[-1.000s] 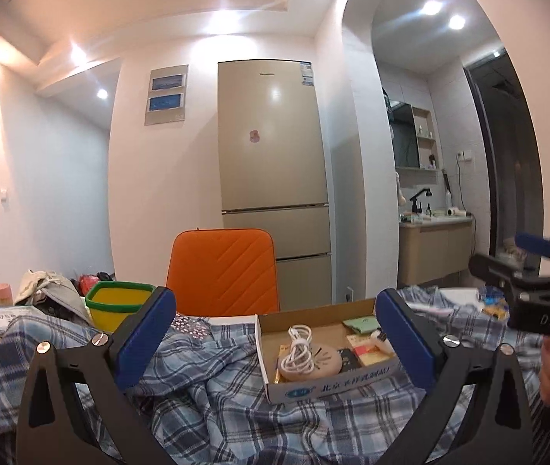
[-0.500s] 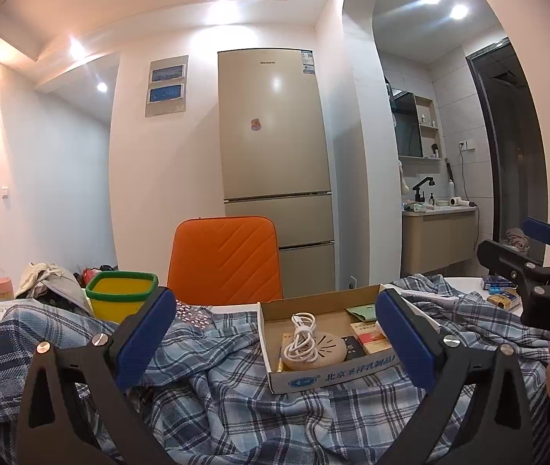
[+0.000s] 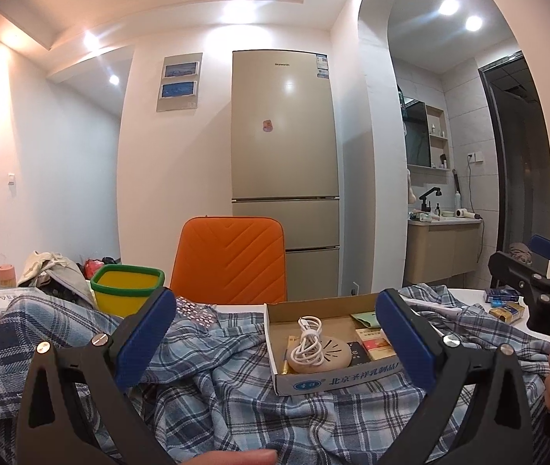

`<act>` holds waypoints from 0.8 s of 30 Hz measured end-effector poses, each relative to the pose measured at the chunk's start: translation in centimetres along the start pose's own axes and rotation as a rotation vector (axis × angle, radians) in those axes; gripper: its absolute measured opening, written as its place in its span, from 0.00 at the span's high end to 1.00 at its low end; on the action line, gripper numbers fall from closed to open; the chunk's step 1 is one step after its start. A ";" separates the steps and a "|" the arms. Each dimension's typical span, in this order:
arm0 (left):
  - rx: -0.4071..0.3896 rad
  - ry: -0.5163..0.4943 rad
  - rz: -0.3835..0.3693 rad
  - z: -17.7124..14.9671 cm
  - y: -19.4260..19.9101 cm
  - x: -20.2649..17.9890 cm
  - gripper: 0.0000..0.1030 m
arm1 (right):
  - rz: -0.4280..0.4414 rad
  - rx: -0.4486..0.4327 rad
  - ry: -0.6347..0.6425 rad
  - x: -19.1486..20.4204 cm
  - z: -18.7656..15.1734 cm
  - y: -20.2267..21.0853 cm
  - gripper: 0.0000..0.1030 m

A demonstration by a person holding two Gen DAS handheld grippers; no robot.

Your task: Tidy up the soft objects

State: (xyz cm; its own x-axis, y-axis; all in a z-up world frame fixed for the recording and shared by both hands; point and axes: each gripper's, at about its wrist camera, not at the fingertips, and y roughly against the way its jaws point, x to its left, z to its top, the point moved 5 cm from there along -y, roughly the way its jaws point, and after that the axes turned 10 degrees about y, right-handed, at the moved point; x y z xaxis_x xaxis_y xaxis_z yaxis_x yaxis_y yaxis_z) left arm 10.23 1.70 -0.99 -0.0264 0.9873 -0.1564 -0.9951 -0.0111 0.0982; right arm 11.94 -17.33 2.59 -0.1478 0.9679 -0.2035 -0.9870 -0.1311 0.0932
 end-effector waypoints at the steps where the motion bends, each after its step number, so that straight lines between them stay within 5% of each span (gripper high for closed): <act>1: 0.003 0.001 0.000 0.0 -0.1 0.0 0.00 | 0.000 0.004 -0.002 -0.1 -0.1 -0.1 0.00; 24: 0.015 0.000 -0.003 -0.3 -0.2 -0.2 0.00 | -0.001 0.010 -0.011 -0.4 -0.2 -0.3 0.00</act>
State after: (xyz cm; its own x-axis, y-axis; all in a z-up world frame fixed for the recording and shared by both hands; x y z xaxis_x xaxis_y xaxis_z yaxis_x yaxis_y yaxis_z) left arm 10.36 1.51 -1.24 -0.0230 0.9874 -0.1565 -0.9937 -0.0054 0.1121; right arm 12.23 -17.71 2.46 -0.1461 0.9704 -0.1924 -0.9864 -0.1281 0.1031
